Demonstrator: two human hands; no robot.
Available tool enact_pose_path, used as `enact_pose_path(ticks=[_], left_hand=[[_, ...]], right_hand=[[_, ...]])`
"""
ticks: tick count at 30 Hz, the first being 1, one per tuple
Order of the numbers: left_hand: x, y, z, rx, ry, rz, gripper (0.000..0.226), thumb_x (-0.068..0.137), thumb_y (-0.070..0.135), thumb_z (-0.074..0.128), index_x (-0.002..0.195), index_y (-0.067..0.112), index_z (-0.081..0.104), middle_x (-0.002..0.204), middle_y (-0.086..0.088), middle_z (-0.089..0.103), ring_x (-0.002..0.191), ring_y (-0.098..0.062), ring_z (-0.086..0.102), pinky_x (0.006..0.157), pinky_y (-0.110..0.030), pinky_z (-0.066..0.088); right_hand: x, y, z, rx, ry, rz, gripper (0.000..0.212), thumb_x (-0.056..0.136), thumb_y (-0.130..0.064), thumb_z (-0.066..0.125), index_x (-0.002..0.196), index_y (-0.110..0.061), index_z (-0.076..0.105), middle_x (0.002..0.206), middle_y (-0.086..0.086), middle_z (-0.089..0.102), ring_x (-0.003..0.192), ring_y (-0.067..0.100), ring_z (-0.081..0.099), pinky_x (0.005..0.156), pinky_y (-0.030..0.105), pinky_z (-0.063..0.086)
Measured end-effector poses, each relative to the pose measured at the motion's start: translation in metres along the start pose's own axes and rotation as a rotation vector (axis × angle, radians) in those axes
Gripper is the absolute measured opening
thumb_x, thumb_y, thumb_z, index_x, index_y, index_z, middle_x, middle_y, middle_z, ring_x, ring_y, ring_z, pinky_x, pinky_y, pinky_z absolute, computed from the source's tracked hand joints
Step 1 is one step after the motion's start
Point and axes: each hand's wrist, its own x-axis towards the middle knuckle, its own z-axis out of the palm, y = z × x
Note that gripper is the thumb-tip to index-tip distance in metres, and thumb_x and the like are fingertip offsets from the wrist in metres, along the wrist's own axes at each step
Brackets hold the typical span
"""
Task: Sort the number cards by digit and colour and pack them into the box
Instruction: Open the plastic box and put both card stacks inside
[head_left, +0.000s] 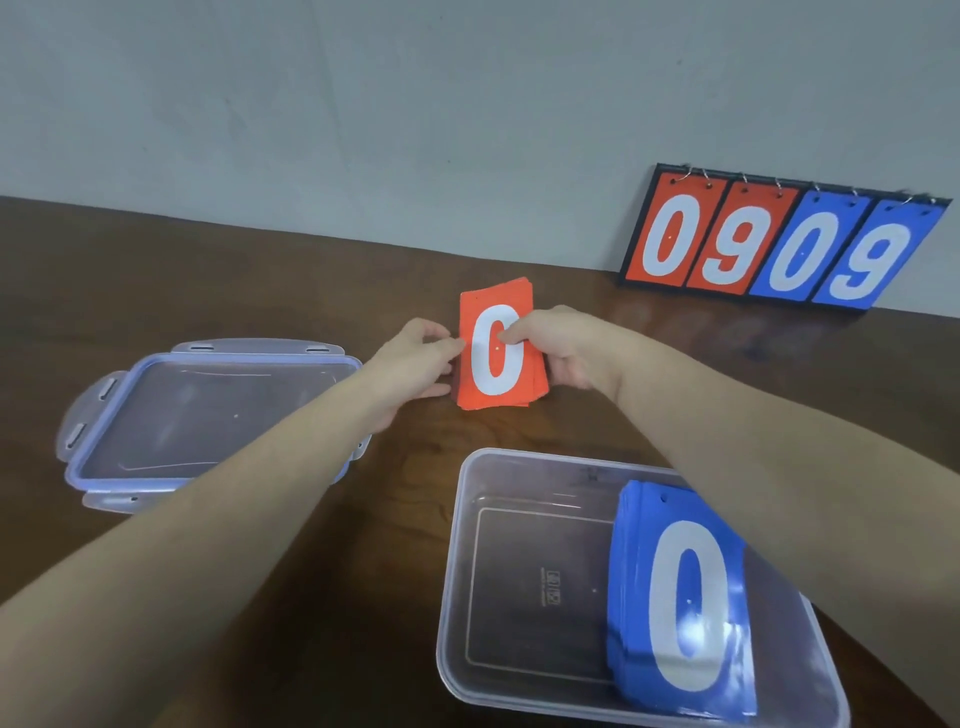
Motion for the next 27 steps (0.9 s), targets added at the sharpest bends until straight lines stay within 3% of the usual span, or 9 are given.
enact_pose_path(ticks=[4,9,15,20,24,27], left_hand=[[-0.005,0.005,0.008,0.059,0.005,0.014,0.032,0.100,0.042,0.057,0.126,0.028,0.047,0.131,0.003,0.055,0.113,-0.015,0.059,0.079,-0.027,0.055],[-0.007,0.012,0.010,0.006,-0.056,-0.032,0.054,0.095,0.049,0.063,0.138,0.025,0.041,0.142,-0.001,0.052,0.124,-0.023,0.058,0.098,-0.041,0.056],[-0.010,0.008,0.011,0.037,-0.054,-0.022,0.051,0.098,0.047,0.059,0.141,0.026,0.039,0.146,0.000,0.049,0.123,-0.021,0.056,0.083,-0.031,0.057],[-0.010,0.007,0.010,0.056,-0.057,-0.005,0.054,0.099,0.047,0.058,0.144,0.028,0.035,0.151,0.000,0.045,0.130,-0.023,0.053,0.095,-0.036,0.056],[-0.010,0.006,0.010,0.061,-0.063,0.006,0.055,0.098,0.048,0.058,0.144,0.029,0.034,0.148,0.000,0.047,0.126,-0.023,0.055,0.095,-0.036,0.056],[-0.010,0.007,0.009,0.056,-0.078,0.006,0.056,0.099,0.047,0.058,0.146,0.028,0.034,0.147,0.000,0.047,0.125,-0.023,0.056,0.089,-0.033,0.058]], right_hand=[[-0.003,0.008,0.001,-0.145,0.090,-0.080,0.054,0.093,-0.025,0.073,0.141,-0.011,0.052,0.134,0.008,0.064,0.114,0.028,0.065,0.090,0.039,0.056],[-0.010,0.002,0.012,-0.134,0.050,-0.076,0.051,0.091,-0.025,0.074,0.136,-0.011,0.053,0.127,0.010,0.066,0.108,0.030,0.067,0.093,0.043,0.058],[-0.016,0.003,0.015,-0.105,0.037,-0.084,0.049,0.093,-0.026,0.072,0.137,-0.016,0.052,0.127,0.009,0.065,0.104,0.028,0.067,0.092,0.041,0.058],[-0.017,-0.002,0.020,-0.203,0.052,-0.114,0.048,0.094,-0.030,0.070,0.137,-0.020,0.050,0.126,0.005,0.060,0.101,0.024,0.061,0.077,0.032,0.054],[-0.013,0.000,0.023,-0.301,0.090,-0.143,0.054,0.093,-0.035,0.069,0.140,-0.021,0.047,0.133,0.005,0.059,0.110,0.027,0.061,0.088,0.036,0.057],[-0.014,-0.002,0.020,-0.260,0.089,-0.110,0.054,0.092,-0.032,0.072,0.139,-0.022,0.048,0.131,0.006,0.060,0.107,0.028,0.062,0.083,0.035,0.058]])
